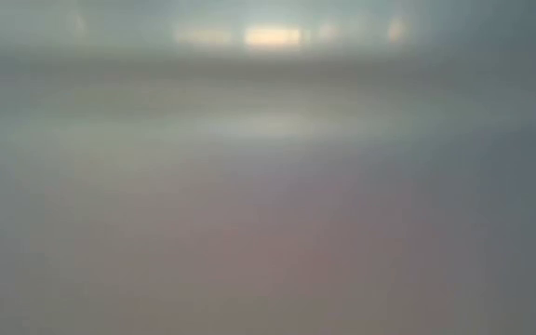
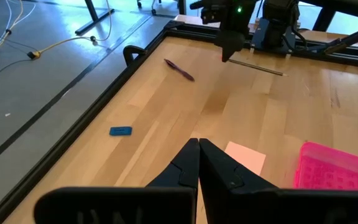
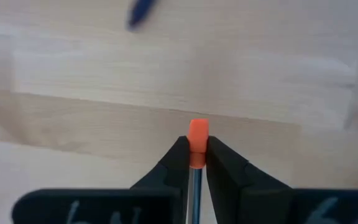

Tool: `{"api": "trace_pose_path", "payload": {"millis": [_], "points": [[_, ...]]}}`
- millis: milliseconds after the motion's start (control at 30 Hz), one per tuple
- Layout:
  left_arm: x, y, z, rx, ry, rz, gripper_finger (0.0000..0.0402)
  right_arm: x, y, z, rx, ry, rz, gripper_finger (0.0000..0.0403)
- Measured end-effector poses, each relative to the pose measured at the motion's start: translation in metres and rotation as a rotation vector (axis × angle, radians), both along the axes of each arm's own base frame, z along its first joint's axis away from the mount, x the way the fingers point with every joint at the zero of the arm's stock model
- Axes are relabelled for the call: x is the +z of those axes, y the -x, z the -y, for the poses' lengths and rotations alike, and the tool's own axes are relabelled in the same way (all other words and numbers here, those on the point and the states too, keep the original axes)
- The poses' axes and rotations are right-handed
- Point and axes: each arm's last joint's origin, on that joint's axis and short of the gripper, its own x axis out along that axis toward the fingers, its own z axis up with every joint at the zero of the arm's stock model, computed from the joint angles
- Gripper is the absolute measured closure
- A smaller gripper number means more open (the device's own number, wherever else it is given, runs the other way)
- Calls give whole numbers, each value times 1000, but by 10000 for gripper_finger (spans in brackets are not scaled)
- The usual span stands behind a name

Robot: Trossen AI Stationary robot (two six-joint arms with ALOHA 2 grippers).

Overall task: Pack school essentials
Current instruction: Put the orange pencil into the pink supply box

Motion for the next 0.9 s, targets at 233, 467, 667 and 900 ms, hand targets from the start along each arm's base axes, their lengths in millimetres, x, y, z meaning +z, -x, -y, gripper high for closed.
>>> {"api": "trace_pose_path", "payload": {"millis": [233, 467, 667, 900], "points": [[0, 0, 0, 0, 0, -3, 401, 23, -17, -4, 104, 78, 55, 359], [-1, 1, 0, 0, -2, -13, 401, 57, -37, -14, 238, 130, 158, 359], [-1, 1, 0, 0, -2, -15, 401, 84, -52, -26, 344, 227, 245, 359], [-2, 1, 0, 0, -3, -21, 401, 93, -61, -38, 408, 260, 305, 359]]}}
